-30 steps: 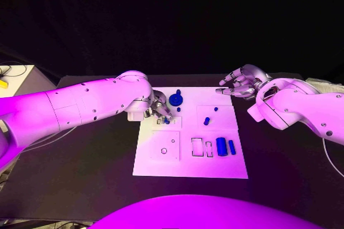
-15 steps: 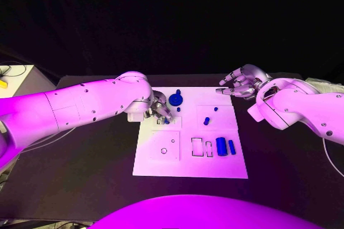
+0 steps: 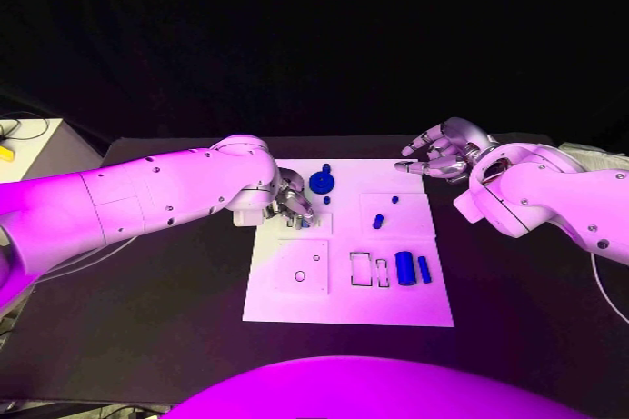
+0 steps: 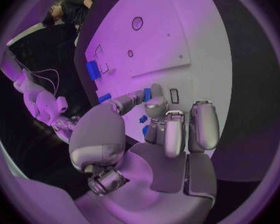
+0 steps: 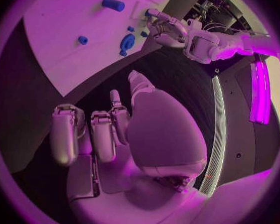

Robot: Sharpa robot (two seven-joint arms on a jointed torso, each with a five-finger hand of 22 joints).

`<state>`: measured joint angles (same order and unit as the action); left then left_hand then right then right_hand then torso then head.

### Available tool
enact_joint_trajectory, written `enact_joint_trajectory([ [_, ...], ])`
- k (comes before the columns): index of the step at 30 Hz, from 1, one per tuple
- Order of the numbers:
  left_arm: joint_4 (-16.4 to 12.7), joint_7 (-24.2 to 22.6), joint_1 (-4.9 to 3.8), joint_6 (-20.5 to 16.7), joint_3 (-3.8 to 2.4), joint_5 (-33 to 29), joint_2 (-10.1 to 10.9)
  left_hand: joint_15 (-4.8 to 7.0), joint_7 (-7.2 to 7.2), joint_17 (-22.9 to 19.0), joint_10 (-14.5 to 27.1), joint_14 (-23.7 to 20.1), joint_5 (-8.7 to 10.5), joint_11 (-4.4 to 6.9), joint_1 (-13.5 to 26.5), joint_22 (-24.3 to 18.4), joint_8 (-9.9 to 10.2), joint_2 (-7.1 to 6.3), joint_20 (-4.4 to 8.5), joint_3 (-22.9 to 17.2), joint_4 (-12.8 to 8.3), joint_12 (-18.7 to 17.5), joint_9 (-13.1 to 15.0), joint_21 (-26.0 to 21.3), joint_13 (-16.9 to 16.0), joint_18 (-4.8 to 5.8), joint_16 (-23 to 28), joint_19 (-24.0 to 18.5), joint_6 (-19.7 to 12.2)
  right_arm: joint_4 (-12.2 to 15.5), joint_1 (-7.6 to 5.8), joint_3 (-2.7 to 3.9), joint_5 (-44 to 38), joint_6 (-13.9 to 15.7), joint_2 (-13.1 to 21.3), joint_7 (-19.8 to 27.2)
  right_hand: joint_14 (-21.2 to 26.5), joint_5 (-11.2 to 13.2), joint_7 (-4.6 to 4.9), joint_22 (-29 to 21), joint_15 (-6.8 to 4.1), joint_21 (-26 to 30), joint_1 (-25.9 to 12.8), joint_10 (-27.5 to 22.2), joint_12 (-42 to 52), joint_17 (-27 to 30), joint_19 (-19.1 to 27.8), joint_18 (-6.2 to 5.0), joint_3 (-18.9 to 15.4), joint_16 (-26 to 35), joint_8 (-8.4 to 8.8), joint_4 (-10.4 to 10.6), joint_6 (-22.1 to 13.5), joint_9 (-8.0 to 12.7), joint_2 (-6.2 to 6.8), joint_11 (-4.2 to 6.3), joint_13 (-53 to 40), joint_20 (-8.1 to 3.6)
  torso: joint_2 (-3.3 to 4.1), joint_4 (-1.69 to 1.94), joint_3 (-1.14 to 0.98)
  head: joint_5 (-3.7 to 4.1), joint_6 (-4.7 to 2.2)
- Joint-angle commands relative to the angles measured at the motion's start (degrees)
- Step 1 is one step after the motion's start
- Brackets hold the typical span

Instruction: Assemble the parts on the task board

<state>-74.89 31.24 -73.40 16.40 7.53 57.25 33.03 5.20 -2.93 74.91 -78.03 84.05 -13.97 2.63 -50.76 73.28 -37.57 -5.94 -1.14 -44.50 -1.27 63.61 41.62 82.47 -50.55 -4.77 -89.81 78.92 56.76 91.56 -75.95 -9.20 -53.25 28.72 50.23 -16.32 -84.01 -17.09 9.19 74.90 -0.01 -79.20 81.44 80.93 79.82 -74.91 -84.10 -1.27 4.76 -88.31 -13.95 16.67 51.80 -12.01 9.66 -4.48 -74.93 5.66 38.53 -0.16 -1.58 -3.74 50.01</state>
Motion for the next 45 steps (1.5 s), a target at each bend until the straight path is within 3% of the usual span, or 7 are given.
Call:
enact_joint_trajectory([
  [1,-0.08,-0.70,0.39,-1.96,0.20,-0.39,-0.23,0.33,1.97,15.09,0.35,5.95,0.40,0.25,-3.36,0.00,0.45,3.13,0.18,-2.01,-2.14,-0.27,-0.17,-0.20,0.13,0.94,-0.19,0.35,2.30,0.04,0.05,0.01,-0.56,-0.45,0.00,0.53,-4.90,-0.33,-0.08,9.14,0.02,0.30,-0.36,-0.40,-0.38,-11.00,-1.42,-1.20,0.01,0.34,-0.36,-0.06,-0.35,0.08,-0.10,0.18,-5.18,0.23,-0.01,0.00,0.00,-0.01,-0.01],
  [11,0.76,-0.73,0.43,-3.02,0.18,-0.71,-0.31,0.26,1.83,15.09,0.53,5.95,0.91,0.12,-3.17,-0.12,0.79,3.56,0.13,-1.47,-0.92,-0.63,-0.51,-0.29,0.50,0.92,-0.19,0.29,2.27,-0.01,0.09,0.01,-0.51,-0.47,0.00,0.60,-4.90,-0.46,-0.07,9.10,0.02,0.38,-0.37,-0.41,-0.39,-10.98,-1.40,-1.21,0.04,0.35,-0.37,-0.05,-0.39,0.09,-0.13,0.17,-5.17,0.23,0.06,-0.18,-0.05,0.01,-0.01],
  [21,0.04,-0.52,0.42,-1.35,0.07,-1.56,0.45,0.14,1.50,15.09,1.55,5.95,0.91,-0.13,-3.69,-1.12,1.20,4.00,0.02,-1.82,-0.34,-1.49,-0.63,-0.83,1.52,0.68,-0.19,-0.38,1.14,-0.01,0.11,0.01,-0.49,-0.56,0.11,0.56,-4.90,-0.46,-0.07,9.10,0.02,0.38,-0.37,-0.41,-0.39,-10.98,-1.40,-1.21,0.04,0.35,-0.37,-0.05,-0.39,0.09,-0.13,0.17,-5.17,0.23,0.07,-0.04,-0.02,0.16,-0.01],
  [45,-0.72,-0.58,0.18,0.38,-1.41,-4.01,1.07,-0.13,1.20,15.09,2.21,5.95,0.31,-0.36,-4.71,-1.22,0.48,2.97,-0.30,-6.43,-2.04,-1.14,0.18,-0.99,1.43,0.64,-0.19,-0.50,0.22,-0.24,0.28,0.01,-0.44,-0.97,-0.09,0.44,-4.90,-0.46,-0.07,9.10,0.02,0.38,-0.37,-0.41,-0.39,-10.98,-1.40,-1.21,0.04,0.35,-0.37,-0.05,-0.39,0.09,-0.13,0.17,-5.17,0.23,0.06,-0.12,-0.14,0.06,-0.01],
])
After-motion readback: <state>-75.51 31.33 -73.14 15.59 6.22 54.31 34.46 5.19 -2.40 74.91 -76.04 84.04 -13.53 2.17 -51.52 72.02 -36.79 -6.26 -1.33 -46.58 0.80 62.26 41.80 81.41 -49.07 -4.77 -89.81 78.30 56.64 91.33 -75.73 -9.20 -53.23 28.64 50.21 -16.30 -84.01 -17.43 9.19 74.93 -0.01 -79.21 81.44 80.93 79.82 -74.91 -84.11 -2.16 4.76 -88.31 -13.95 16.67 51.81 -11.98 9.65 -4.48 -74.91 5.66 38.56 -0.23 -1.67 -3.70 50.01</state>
